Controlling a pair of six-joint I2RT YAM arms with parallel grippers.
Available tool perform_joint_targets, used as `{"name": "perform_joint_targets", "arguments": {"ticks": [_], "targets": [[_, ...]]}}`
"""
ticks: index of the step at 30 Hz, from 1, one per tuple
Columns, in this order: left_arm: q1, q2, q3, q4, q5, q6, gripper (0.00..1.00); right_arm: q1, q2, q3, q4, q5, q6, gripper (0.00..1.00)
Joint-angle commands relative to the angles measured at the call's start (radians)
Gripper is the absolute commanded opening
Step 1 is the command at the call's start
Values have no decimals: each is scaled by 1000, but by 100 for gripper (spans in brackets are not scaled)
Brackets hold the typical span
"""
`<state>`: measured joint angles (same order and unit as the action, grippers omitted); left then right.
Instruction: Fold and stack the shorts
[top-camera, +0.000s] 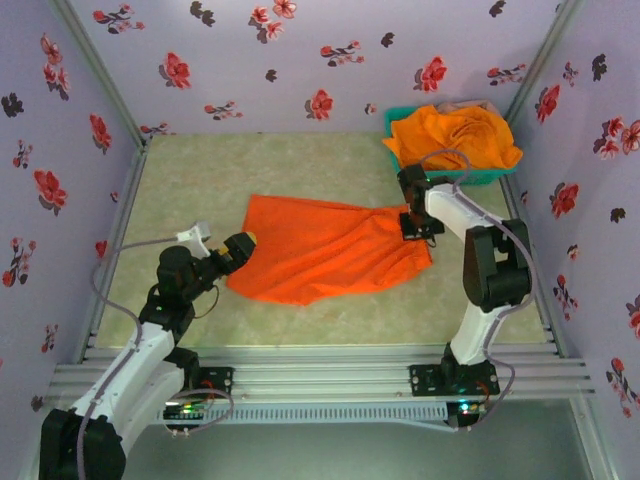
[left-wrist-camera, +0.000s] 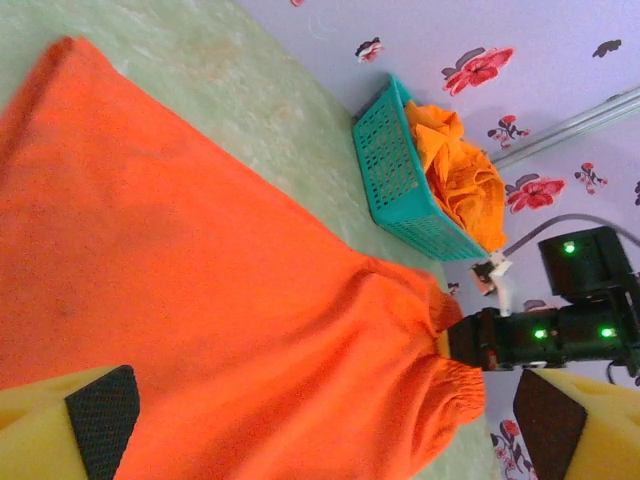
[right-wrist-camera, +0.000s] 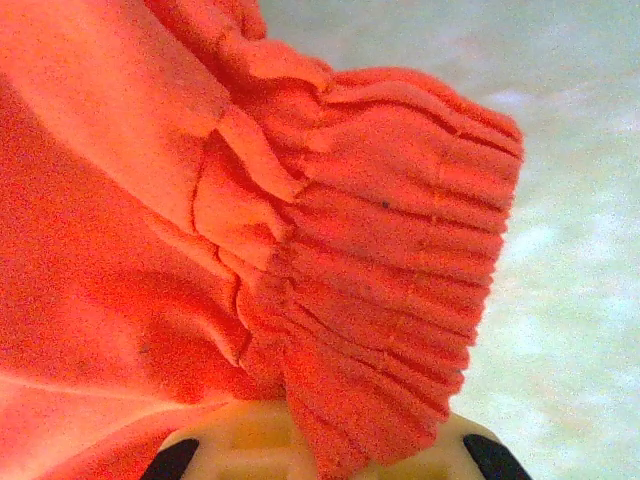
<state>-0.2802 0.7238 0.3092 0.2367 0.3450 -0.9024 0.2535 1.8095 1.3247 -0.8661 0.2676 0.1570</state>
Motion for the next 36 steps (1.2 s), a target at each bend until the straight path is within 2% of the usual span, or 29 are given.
{"name": "perform_joint_targets", "arguments": {"ticks": [1,8,14,19,29,36], "targets": [[9,-13,12,4,21,6,100,-2,-44,77,-153,276,-84,0],[9,-19,8,-3,34,3,99,21,-56,224,-278,502,-138,0],[10,-18,-3,12,40,-7,99,88,-38,359,-364,642,-158,0],[10,-20,-3,15,42,-6,99,161,18,460,-444,708,-134,0],[9,-15,-47,44,43,-15,99,356,218,714,-683,728,50,0],[9,-17,-57,47,43,-20,99,476,369,906,-792,658,171,0]]}}
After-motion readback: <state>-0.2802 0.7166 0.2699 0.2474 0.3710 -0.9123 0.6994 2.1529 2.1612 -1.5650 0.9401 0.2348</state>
